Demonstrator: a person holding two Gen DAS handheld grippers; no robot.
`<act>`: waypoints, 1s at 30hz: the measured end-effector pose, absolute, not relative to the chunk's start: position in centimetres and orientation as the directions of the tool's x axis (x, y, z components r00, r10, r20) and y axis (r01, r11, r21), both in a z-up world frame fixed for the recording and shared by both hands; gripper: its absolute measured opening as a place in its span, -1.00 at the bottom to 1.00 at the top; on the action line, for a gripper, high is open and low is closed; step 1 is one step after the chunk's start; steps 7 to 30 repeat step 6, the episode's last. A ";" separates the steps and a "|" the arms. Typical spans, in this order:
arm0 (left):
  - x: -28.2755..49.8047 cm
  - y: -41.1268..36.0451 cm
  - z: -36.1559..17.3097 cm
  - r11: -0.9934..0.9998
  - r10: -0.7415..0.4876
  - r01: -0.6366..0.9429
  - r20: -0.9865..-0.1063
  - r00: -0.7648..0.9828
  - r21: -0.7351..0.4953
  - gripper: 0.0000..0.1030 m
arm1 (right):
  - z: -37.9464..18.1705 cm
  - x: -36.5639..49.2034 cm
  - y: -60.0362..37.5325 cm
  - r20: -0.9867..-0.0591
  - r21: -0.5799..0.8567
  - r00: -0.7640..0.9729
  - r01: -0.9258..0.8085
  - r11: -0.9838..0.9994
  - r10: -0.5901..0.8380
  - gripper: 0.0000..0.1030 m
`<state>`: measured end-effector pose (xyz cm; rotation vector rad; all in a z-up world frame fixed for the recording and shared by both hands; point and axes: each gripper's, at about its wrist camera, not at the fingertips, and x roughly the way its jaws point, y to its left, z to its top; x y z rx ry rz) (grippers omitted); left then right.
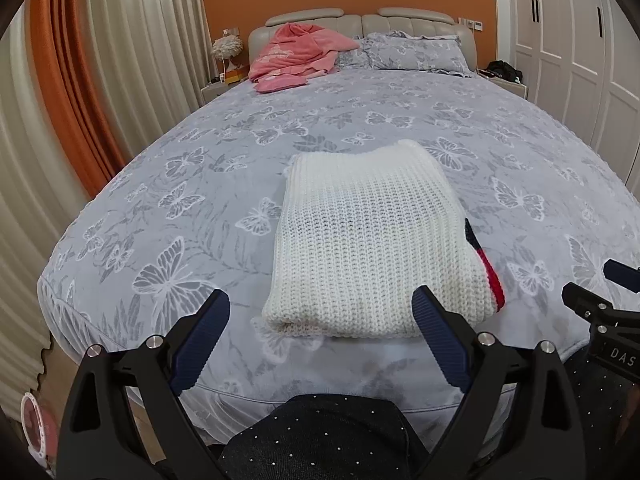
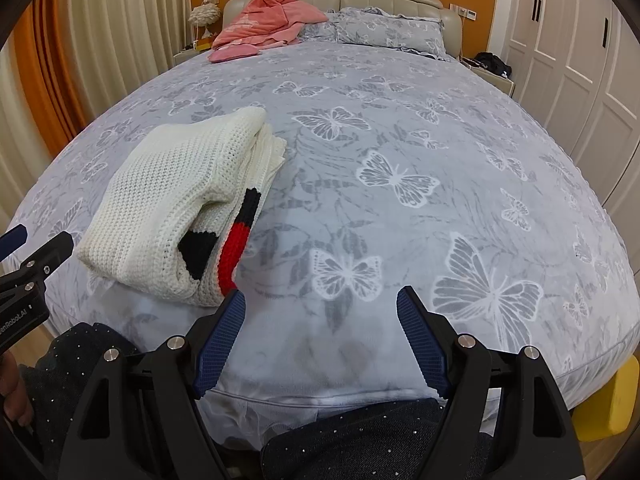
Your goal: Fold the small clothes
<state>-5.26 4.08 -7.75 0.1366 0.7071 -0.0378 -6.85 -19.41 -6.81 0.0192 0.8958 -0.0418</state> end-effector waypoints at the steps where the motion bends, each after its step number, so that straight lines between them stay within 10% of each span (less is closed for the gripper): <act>1: -5.2 4.1 -7.8 0.990 0.025 0.070 -0.652 0.758 0.120 0.75 | -6.8 -6.9 -19.4 -0.780 -0.001 0.625 0.045 0.999 -0.029 0.47; 30: -5.0 4.4 -7.9 0.992 0.033 0.055 -0.664 0.747 0.111 0.74 | -6.8 -6.9 -19.4 -0.778 -0.001 0.627 0.045 0.999 -0.029 0.47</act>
